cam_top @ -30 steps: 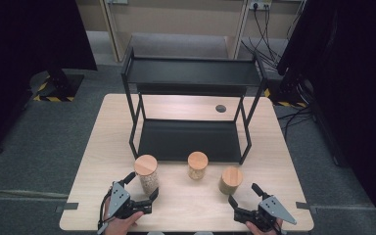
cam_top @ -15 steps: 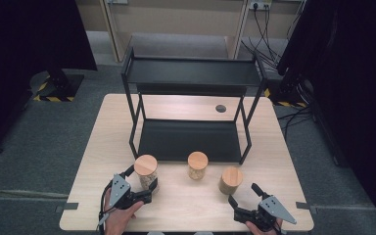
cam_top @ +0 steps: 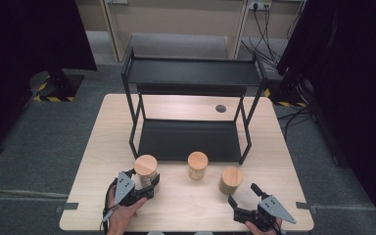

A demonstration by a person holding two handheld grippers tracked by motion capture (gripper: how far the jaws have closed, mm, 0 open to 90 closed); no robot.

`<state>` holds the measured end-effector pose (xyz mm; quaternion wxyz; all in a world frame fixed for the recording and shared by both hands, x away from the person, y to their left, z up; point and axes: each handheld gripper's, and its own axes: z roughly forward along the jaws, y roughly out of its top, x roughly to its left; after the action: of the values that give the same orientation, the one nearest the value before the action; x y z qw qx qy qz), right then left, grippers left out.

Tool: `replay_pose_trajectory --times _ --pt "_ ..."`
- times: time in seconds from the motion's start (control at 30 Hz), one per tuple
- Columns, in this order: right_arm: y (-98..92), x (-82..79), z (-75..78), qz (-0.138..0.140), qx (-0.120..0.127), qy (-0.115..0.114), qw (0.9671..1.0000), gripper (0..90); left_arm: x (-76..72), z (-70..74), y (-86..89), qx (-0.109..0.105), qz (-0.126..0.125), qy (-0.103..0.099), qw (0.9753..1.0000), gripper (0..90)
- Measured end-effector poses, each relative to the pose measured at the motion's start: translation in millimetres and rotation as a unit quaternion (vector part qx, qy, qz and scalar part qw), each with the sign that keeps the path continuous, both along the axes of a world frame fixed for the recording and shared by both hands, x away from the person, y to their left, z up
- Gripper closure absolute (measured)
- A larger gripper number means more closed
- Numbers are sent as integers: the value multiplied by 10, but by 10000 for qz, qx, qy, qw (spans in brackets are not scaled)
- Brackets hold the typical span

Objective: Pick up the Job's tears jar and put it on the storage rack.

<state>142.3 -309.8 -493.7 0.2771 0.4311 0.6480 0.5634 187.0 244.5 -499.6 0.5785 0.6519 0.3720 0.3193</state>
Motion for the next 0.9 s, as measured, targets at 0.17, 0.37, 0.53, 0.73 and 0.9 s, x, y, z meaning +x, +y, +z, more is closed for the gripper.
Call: replay_pose_trajectory --times 0.17,0.37,0.53,0.73,0.9 --pt "-3 0 0 1 8 1 10000 27 8 28 2 -97 15 92 9999 255" --pt "0 4 -1 -2 12 9 10000 28 42 110 -17 -124 15 37 9999 255" --pt "-2 -2 -2 -9 18 -2 10000 28 142 183 -78 -134 11 31 9999 256" --pt "-12 -4 -2 -16 28 -16 10000 28 243 251 -128 -129 16 49 9999 256" --pt "-14 -1 -3 -20 32 -12 10000 28 309 308 -158 -122 0 22 9999 256"
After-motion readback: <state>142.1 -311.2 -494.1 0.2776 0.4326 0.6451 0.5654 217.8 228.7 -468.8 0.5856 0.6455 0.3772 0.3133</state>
